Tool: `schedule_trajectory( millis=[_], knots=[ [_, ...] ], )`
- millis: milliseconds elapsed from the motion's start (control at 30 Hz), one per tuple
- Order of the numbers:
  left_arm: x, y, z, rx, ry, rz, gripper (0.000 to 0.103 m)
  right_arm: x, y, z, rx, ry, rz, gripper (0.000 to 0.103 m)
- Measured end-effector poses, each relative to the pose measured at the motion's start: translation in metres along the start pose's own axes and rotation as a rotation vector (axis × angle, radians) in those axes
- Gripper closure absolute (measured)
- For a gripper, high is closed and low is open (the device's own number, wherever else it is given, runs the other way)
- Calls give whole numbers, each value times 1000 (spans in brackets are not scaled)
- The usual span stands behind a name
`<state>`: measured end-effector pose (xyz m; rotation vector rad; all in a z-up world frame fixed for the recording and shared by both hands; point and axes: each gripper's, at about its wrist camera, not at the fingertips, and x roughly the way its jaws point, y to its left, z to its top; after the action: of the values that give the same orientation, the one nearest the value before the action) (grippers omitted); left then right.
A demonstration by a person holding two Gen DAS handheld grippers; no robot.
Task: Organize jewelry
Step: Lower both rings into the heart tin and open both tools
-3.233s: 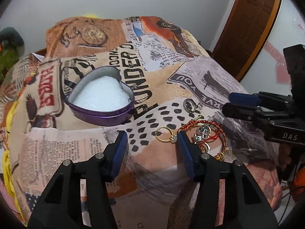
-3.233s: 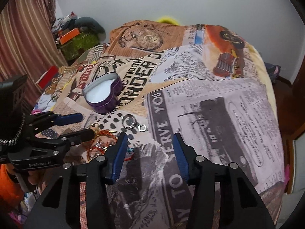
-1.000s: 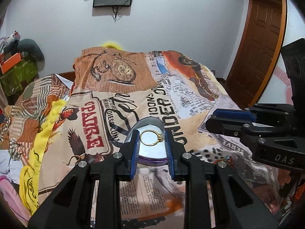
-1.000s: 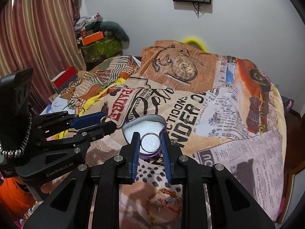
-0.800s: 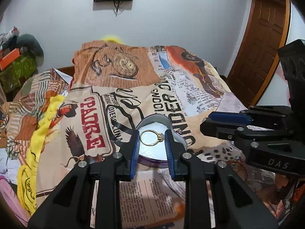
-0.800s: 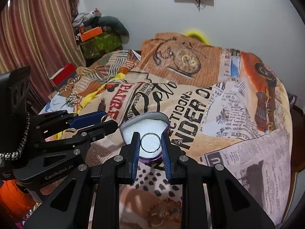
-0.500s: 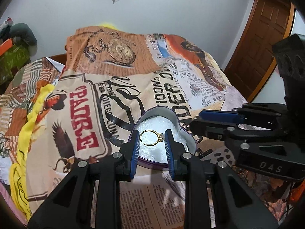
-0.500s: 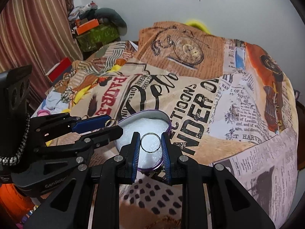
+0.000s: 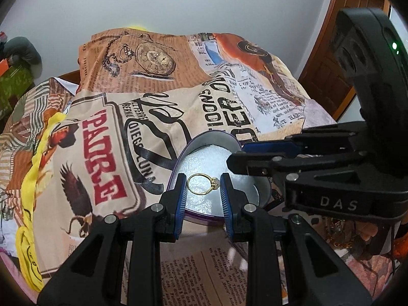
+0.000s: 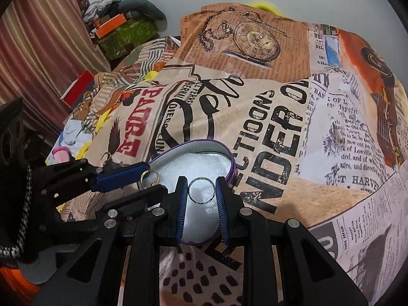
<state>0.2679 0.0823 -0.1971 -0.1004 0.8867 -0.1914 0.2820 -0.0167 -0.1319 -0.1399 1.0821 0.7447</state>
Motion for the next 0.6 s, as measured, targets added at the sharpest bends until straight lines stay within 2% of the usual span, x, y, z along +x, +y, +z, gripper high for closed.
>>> schedule_trajectory(
  millis=[167,333,467,600],
  knots=[
    [0,0,0,-5,-3,10,78,-1,3,-1,-16,-7,3,83],
    [-5,2,-2,-9,8,12,77,-4,14,-1,-82,-18,-55,82],
    [-12,3,-5,-6,4,33,77,-9,20,-1,-109,-32,-91,75],
    [-24,4,-6,-18,-6,38,77,-20,23,-4,-125,-60,-115,74]
  ],
)
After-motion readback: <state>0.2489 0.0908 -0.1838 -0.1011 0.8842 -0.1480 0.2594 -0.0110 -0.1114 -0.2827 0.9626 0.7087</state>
